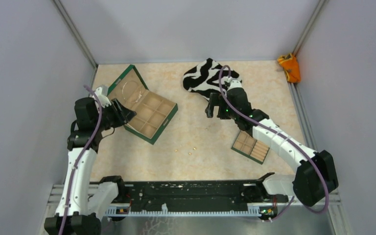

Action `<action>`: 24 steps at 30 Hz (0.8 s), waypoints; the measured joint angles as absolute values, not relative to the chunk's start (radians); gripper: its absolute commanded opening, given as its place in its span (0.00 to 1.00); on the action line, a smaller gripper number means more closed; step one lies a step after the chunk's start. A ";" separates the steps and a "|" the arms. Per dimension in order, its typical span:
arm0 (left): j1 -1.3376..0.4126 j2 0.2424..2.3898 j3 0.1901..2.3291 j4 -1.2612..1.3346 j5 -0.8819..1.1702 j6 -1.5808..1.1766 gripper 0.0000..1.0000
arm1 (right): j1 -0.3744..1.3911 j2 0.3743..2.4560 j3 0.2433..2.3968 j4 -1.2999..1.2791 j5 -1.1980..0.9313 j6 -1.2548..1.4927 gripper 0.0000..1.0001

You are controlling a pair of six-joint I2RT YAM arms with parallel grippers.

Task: Organize the mixed jewelry

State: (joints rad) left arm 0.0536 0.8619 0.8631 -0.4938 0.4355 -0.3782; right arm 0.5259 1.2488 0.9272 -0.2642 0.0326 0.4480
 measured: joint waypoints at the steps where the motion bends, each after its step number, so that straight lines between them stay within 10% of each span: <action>1: 0.053 0.848 0.858 -0.505 0.435 -0.376 0.48 | 0.529 1.249 0.923 -0.263 0.056 0.451 0.96; 24: -0.049 0.963 0.747 -0.399 0.401 -0.361 0.49 | 0.530 1.266 0.884 -0.435 0.270 0.546 0.93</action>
